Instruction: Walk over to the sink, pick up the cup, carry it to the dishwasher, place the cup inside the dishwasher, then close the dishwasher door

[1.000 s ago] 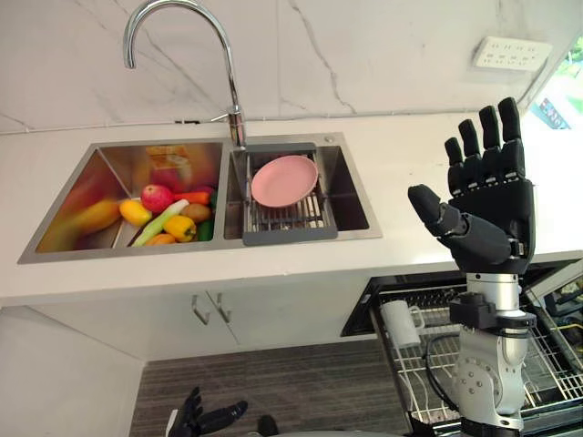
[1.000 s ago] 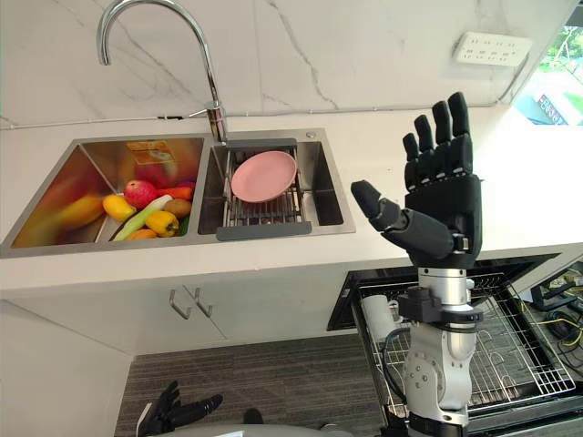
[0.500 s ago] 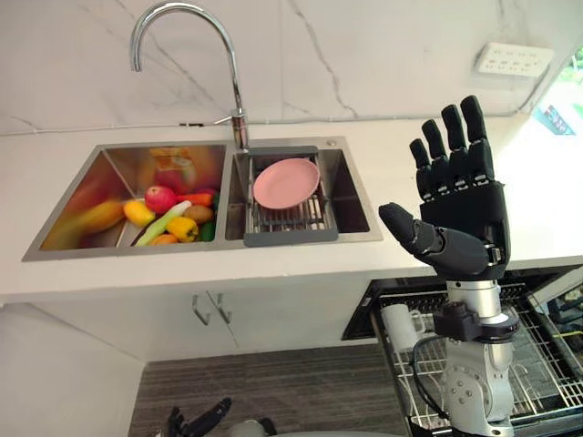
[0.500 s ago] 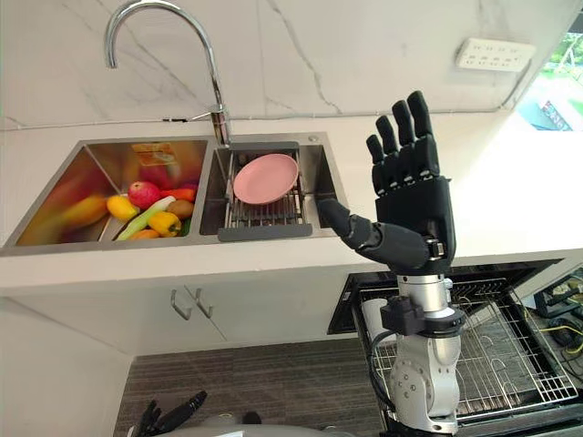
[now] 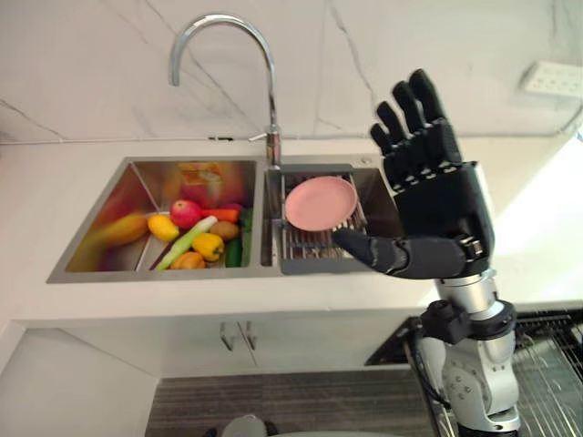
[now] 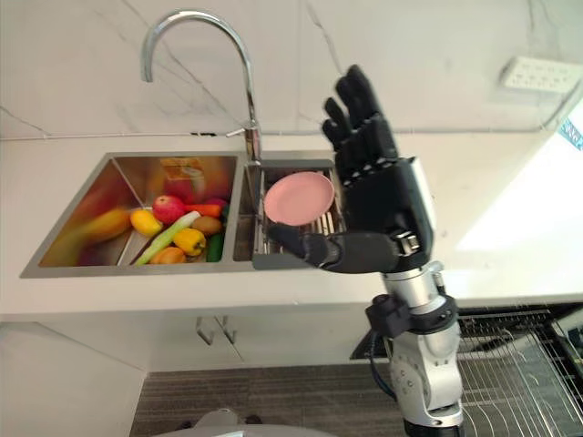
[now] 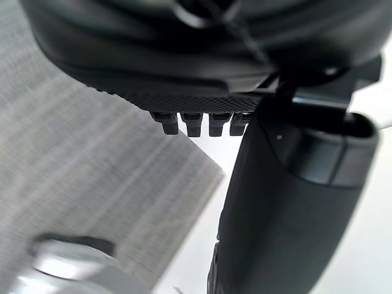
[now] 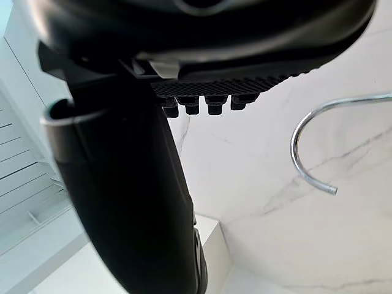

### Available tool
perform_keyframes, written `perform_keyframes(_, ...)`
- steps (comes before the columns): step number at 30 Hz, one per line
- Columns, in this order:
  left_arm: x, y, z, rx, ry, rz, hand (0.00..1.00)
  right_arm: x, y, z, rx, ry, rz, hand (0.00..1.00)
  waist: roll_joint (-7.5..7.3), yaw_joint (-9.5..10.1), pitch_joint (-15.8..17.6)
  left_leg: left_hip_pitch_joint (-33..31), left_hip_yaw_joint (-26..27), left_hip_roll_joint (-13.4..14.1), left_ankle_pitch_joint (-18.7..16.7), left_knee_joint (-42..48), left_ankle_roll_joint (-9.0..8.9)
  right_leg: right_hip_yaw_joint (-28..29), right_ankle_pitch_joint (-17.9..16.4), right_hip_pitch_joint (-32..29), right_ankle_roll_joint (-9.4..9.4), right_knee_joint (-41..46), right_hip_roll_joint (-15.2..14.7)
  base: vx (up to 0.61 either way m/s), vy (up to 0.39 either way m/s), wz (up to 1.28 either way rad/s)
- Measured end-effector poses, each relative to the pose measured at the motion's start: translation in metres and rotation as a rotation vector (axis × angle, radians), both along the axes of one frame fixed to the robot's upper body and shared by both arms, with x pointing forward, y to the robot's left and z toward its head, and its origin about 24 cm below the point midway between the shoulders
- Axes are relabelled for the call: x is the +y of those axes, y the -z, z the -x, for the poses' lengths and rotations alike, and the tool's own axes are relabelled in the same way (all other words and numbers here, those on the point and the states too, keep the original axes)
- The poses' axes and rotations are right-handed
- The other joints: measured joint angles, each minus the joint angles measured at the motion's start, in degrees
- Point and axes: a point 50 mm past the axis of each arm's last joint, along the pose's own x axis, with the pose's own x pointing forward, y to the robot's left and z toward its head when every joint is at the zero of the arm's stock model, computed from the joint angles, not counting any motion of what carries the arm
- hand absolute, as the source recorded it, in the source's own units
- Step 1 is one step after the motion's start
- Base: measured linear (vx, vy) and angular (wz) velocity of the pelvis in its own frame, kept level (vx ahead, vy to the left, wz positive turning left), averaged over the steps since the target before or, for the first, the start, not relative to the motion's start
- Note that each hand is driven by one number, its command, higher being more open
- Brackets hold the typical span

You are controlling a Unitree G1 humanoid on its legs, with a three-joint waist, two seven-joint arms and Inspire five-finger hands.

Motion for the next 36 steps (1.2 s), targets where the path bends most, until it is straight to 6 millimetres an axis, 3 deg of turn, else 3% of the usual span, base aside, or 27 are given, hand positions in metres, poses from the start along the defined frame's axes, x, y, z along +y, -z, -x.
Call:
perform_keyframes(1,0.001,-0.001,-0.002,-0.004,0.015,-0.009,1.00,0.000,0.000,-0.002,0.003,0.004,-0.008,1.00,-0.01,-0.46,0.2,0.8,-0.2,-0.1,0.2,-0.9,-0.13,0.4,-0.5,-3.2,1.52,7.9,-0.5,0.16,0.135,0.16)
perform_keyframes(2,0.004,-0.002,-0.005,0.002,0.057,-0.027,1.00,0.002,0.002,-0.004,0.010,0.002,-0.026,1.00,-0.13,-1.59,0.3,2.7,-0.7,-0.7,0.2,-2.2,-0.09,2.4,0.5,-9.3,4.52,22.1,-0.6,0.13,0.083,0.16)
perform_keyframes(3,0.006,-0.002,-0.006,0.008,0.083,-0.036,1.00,0.003,0.002,-0.005,0.012,0.001,-0.033,1.00,-0.51,-1.93,0.4,4.3,-0.7,-1.3,0.3,-3.2,-0.02,3.0,0.5,-11.6,4.34,27.4,-0.8,0.19,0.087,0.20)
perform_keyframes(4,0.009,-0.002,-0.007,0.020,0.114,-0.045,1.00,0.005,0.003,-0.008,0.014,-0.005,-0.042,1.00,-0.94,-2.52,0.5,7.0,-0.7,-2.2,1.1,-4.9,1.14,1.4,-0.6,-14.7,2.50,33.1,-2.0,0.26,0.068,0.19)
perform_keyframes(5,0.009,-0.002,-0.009,0.033,0.135,-0.047,1.00,0.005,0.005,-0.010,0.014,-0.006,-0.050,1.00,-0.87,-2.79,0.5,8.7,-0.7,-2.5,1.4,-5.5,1.57,-1.6,-2.1,-16.7,0.03,33.5,-3.1,0.26,0.051,0.20)
perform_keyframes(6,0.009,-0.002,-0.011,0.033,0.142,-0.050,1.00,0.006,0.006,-0.011,0.016,-0.009,-0.059,1.00,-0.86,-2.83,0.5,9.2,-0.8,-2.5,1.4,-5.4,1.55,-3.0,-2.7,-17.6,-0.98,32.2,-3.4,0.27,-0.001,0.26)
perform_keyframes(9,0.010,-0.003,-0.026,0.006,0.162,-0.061,1.00,0.004,0.013,-0.014,0.028,-0.005,-0.081,1.00,-0.78,-3.48,0.7,10.9,-3.6,-1.4,1.0,-5.0,0.36,-9.2,-2.3,-18.5,-4.58,15.3,-1.9,0.26,-0.073,0.45)
perform_keyframes(10,0.012,-0.004,-0.030,0.001,0.175,-0.069,1.00,0.004,0.014,-0.014,0.026,-0.004,-0.082,1.00,-1.02,-3.50,0.9,11.1,-4.7,-1.0,0.5,-4.2,-0.56,-10.0,1.3,-17.8,-6.40,8.4,-0.6,0.31,-0.167,0.49)
perform_keyframes(11,0.015,-0.006,-0.033,0.003,0.214,-0.084,1.00,0.002,0.014,-0.014,0.013,0.003,-0.088,1.00,-2.42,-3.50,1.5,12.2,-6.8,-1.4,-1.0,-2.7,-2.81,-10.2,7.7,-14.0,-7.65,1.8,0.6,0.36,-0.194,0.32)
perform_keyframes(15,0.007,-0.003,-0.033,0.012,0.211,-0.063,1.00,-0.005,0.005,-0.016,-0.037,0.012,-0.126,1.00,0.54,-2.61,2.6,13.0,-10.8,2.2,-2.6,-3.3,-4.08,-10.5,9.7,-8.4,-6.93,-9.5,6.3,0.21,-0.166,-0.10)
perform_keyframes(18,0.004,-0.002,-0.032,0.008,0.180,-0.052,1.00,-0.013,0.004,-0.016,-0.038,0.050,-0.182,1.00,0.72,-2.48,2.8,14.3,-10.6,2.9,-2.6,-5.3,-4.14,-10.8,14.0,-3.7,-6.93,-19.6,9.3,0.10,-0.047,-0.04)
perform_keyframes(19,0.004,-0.002,-0.032,0.006,0.168,-0.052,1.00,-0.013,0.004,-0.016,-0.038,0.049,-0.187,1.00,0.75,-2.47,2.8,14.5,-10.5,2.9,-2.6,-5.4,-4.17,-10.8,14.6,-2.9,-6.87,-21.0,9.5,0.04,-0.020,-0.02)
perform_keyframes(20,0.002,-0.003,-0.037,0.014,0.206,-0.087,1.00,-0.010,0.016,-0.012,0.011,0.094,-0.285,1.00,0.29,-2.43,3.6,14.0,-8.8,-0.1,0.2,-9.3,-2.64,-9.0,18.2,-5.1,-6.51,-23.0,7.6,0.00,0.000,0.00)
perform_keyframes(31,0.002,-0.004,-0.044,-0.008,0.210,-0.076,1.00,-0.013,0.021,-0.010,0.047,0.087,-0.309,1.00,0.10,-2.51,3.8,12.9,-7.9,0.2,0.4,-9.3,-3.05,-8.8,18.2,-6.7,-6.50,-23.3,7.7,0.00,-0.002,-0.02)
perform_keyframes(36,0.004,-0.003,-0.051,-0.024,0.248,-0.053,1.00,-0.025,0.026,-0.004,0.096,0.150,-0.277,1.00,0.10,-2.84,3.7,12.0,-6.5,0.3,0.4,-9.3,-3.21,-7.8,18.2,-8.2,-6.52,-23.3,8.0,-0.01,-0.005,-0.15)
